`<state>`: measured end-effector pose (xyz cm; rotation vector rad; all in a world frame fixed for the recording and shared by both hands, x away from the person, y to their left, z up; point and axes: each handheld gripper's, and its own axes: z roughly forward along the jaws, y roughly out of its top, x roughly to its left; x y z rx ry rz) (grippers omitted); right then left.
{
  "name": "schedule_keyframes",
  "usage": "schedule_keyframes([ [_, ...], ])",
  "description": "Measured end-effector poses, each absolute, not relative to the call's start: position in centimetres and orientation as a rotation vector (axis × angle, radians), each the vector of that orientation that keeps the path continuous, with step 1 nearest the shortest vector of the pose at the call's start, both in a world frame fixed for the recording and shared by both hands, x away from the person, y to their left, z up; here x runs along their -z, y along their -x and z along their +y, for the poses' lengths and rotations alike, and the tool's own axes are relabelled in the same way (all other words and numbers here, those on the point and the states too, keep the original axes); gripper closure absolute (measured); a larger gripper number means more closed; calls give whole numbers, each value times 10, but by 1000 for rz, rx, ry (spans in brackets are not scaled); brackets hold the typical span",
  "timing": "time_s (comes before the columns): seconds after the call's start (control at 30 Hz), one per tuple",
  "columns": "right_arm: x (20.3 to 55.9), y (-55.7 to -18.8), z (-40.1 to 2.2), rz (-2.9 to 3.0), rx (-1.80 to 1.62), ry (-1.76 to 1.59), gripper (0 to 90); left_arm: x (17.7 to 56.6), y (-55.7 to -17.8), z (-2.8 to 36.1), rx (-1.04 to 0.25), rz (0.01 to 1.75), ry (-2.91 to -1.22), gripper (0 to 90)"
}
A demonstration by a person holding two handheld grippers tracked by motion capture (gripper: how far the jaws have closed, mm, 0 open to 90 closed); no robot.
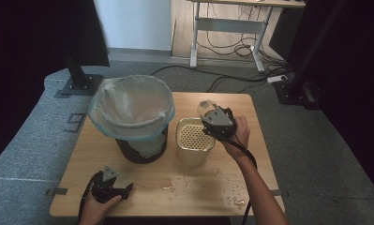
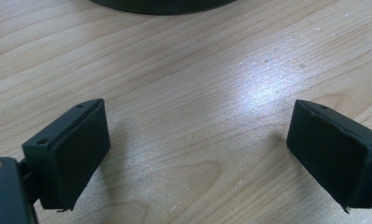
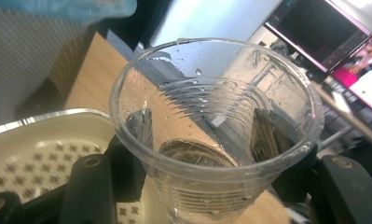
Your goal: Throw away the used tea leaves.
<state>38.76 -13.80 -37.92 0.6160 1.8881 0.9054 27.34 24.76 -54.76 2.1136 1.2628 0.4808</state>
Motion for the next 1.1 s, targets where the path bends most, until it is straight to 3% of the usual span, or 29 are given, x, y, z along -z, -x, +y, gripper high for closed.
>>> schedule_keyframes([
  [1.1, 389, -389, -107, 1849, -148, -76, 406, 547, -273, 248, -478, 1261, -2118, 53],
])
